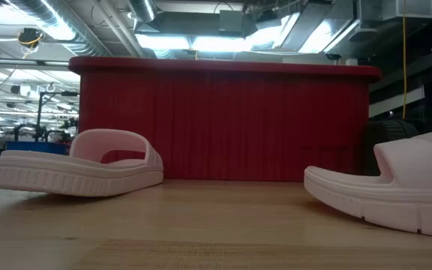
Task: Pick and place slides into bin
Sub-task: Put the black slipper into the red bin
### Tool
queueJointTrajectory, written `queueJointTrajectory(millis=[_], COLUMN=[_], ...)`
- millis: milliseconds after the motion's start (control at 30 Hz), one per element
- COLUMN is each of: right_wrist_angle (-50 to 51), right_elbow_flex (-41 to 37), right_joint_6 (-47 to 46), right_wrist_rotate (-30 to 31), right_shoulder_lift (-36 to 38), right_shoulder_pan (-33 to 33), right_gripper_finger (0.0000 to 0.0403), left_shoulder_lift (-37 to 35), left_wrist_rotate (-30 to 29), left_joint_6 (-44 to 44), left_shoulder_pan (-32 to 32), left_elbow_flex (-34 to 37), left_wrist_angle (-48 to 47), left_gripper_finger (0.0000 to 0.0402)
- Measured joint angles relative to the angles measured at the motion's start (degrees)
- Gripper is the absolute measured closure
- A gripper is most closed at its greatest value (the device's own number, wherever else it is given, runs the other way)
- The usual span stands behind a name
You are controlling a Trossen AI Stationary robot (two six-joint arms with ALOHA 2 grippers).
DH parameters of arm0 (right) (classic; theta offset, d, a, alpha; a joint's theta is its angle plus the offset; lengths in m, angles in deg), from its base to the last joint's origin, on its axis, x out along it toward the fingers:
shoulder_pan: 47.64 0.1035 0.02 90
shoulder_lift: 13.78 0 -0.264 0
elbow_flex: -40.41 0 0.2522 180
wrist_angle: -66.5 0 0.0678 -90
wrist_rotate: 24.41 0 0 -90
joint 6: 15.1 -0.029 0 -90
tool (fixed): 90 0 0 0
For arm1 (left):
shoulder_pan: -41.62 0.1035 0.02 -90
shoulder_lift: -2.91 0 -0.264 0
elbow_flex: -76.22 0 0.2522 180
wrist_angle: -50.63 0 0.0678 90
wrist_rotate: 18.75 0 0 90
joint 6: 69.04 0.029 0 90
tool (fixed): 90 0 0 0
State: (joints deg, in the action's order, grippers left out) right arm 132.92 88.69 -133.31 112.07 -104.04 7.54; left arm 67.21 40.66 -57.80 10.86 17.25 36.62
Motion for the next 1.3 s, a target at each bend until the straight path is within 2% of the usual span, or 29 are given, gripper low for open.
queueJointTrajectory(millis=[567, 700, 867, 900, 1133, 1300], right_wrist_angle=[2.81, 2.81, 2.83, 2.84, 2.90, 3.91], right_elbow_flex=[0.00, -0.02, -0.02, -0.02, 0.67, 4.90], right_joint_6=[0.31, 0.37, 0.36, 0.51, 1.69, 4.95], right_wrist_rotate=[-0.04, -0.23, -0.70, -0.70, -0.63, -1.69], right_shoulder_lift=[0.00, 0.00, 0.02, 0.02, 0.02, 0.02], right_shoulder_pan=[-5.22, -5.40, -5.38, -5.35, -5.41, -4.39], right_gripper_finger=[0.0239, 0.0275, 0.0375, 0.0384, 0.0385, 0.0385], left_shoulder_lift=[0.00, -0.01, 0.00, 0.00, 0.00, 0.00], left_wrist_rotate=[0.00, 0.00, 0.00, 0.00, 0.00, 0.00], left_joint_6=[0.00, 0.00, 0.00, 0.00, 0.00, -0.20], left_shoulder_pan=[0.00, 0.00, 0.00, 0.00, 0.00, 0.00], left_elbow_flex=[0.00, 0.00, 0.00, 0.00, 0.00, 0.00], left_wrist_angle=[-0.02, -0.02, -0.04, -0.02, -0.04, -0.04], left_gripper_finger=[0.0397, 0.0400, 0.0399, 0.0400, 0.0399, 0.0400])
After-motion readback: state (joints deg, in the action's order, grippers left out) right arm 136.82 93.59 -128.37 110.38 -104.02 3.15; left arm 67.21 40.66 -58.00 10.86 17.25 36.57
